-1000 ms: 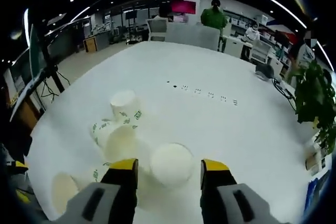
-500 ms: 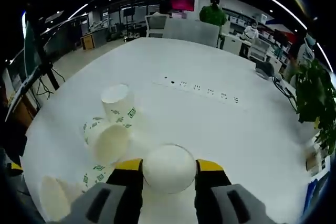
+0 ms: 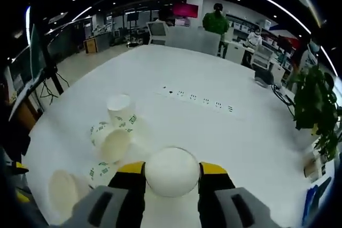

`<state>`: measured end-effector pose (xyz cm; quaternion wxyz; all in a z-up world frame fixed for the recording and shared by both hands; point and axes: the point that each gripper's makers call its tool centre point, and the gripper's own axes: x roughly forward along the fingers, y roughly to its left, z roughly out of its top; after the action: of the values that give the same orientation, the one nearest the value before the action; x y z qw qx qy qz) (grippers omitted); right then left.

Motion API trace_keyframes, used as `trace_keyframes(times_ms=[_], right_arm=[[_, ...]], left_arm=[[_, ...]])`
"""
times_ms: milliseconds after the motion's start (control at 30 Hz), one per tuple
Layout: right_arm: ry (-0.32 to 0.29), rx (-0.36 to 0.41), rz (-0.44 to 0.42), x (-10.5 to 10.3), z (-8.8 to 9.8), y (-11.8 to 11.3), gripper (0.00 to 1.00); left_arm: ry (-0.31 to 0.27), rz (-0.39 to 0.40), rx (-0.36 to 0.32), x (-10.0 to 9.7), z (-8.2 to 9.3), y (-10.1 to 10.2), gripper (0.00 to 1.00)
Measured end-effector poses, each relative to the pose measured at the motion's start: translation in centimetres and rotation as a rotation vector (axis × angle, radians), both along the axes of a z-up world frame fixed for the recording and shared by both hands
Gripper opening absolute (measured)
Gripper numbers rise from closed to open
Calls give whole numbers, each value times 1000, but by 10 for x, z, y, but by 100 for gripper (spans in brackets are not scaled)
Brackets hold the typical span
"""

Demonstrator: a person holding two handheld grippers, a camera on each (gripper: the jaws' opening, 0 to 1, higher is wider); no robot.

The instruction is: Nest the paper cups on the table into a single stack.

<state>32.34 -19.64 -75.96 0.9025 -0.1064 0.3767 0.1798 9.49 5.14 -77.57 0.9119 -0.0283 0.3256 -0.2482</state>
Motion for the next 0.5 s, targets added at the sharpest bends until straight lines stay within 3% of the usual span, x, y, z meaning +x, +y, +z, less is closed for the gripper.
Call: trace_keyframes(times_ms=[133, 233, 500], right_arm=[[-25, 1, 24, -11, 20, -2, 37], [-27, -13, 44, -14, 24, -10, 37], [-68, 6, 6, -38, 56, -30, 37]], left_arm=[[-5, -3, -6, 0, 1, -1, 53], [-9, -17, -8, -1, 1, -3, 53], [-20, -51, -22, -3, 5, -11, 55]])
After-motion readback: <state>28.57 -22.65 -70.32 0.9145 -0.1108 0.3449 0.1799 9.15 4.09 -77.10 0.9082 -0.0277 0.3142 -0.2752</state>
